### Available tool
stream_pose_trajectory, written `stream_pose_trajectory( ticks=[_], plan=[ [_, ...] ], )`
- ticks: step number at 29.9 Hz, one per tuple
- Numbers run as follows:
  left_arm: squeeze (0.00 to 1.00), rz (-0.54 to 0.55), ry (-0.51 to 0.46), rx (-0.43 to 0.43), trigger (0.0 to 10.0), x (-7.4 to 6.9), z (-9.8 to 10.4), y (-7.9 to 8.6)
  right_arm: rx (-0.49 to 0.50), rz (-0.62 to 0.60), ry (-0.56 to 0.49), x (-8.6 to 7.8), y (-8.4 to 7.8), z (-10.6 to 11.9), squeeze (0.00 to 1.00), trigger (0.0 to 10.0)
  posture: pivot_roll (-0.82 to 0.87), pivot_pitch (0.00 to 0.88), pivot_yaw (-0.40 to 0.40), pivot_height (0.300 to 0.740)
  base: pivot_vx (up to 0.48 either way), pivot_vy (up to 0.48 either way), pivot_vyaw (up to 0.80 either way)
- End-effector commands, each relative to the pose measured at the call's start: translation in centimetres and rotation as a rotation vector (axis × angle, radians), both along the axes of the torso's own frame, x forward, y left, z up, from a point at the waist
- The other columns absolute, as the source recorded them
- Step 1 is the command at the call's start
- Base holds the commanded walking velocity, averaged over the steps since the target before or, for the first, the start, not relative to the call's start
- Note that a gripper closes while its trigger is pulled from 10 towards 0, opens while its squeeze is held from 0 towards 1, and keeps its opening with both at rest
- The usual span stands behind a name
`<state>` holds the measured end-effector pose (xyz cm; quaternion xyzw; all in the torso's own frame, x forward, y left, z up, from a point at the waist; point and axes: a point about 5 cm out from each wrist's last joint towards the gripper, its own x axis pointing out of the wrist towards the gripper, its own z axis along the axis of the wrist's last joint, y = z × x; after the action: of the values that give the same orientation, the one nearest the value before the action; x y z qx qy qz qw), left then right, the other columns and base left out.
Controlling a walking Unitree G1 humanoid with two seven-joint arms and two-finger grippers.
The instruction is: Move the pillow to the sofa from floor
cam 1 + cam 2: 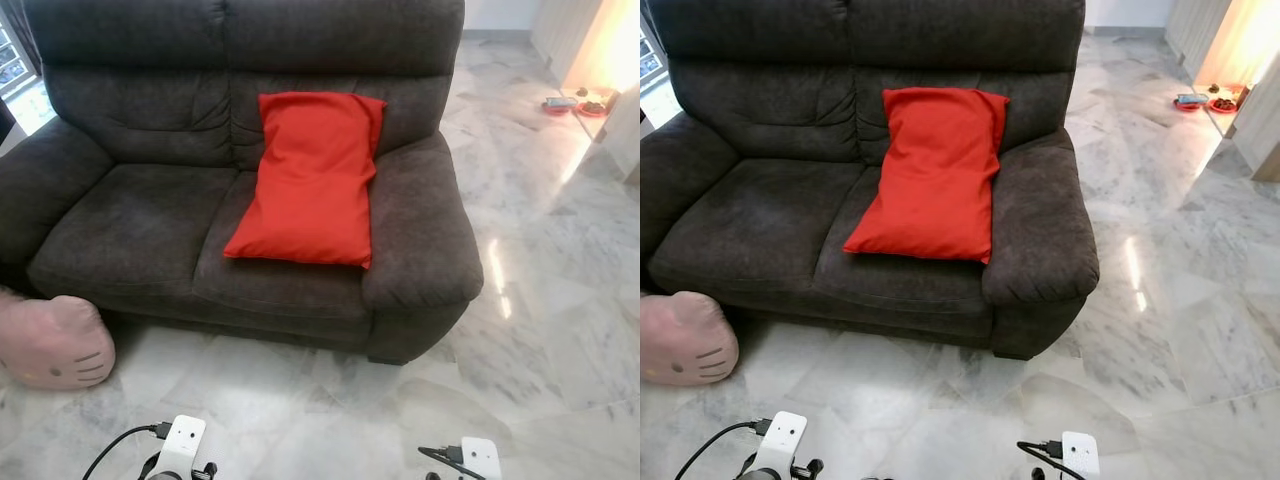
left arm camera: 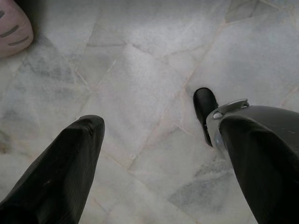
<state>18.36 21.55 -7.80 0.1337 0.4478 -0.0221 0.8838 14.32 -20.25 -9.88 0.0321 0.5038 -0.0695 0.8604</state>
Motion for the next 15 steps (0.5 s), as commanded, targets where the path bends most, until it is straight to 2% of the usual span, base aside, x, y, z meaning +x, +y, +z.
stream_pose_trajectory(
  ticks=[1, 7, 15],
  plan=[
    [0.0, 0.015, 0.005, -0.002, 10.0, -0.1, 0.0, 0.3, 0.009, 0.009, 0.021, -0.4, 0.6, -0.3, 0.0, 10.0, 0.07, 0.062, 0.005, 0.74, 0.0, 0.0, 0.0],
    [0.0, 0.019, 0.0, -0.001, 10.0, -0.1, 0.0, 0.4, 0.011, 0.015, 0.023, -0.7, 0.9, -0.4, 0.0, 10.0, 0.07, 0.054, 0.007, 0.74, 0.0, 0.0, 0.0],
    [0.0, 0.025, 0.004, 0.0, 10.0, -0.2, 0.0, 0.5, 0.016, 0.008, 0.025, -1.2, -0.3, -0.4, 0.0, 10.0, 0.07, 0.041, 0.013, 0.74, 0.0, 0.0, 0.0]
  ],
)
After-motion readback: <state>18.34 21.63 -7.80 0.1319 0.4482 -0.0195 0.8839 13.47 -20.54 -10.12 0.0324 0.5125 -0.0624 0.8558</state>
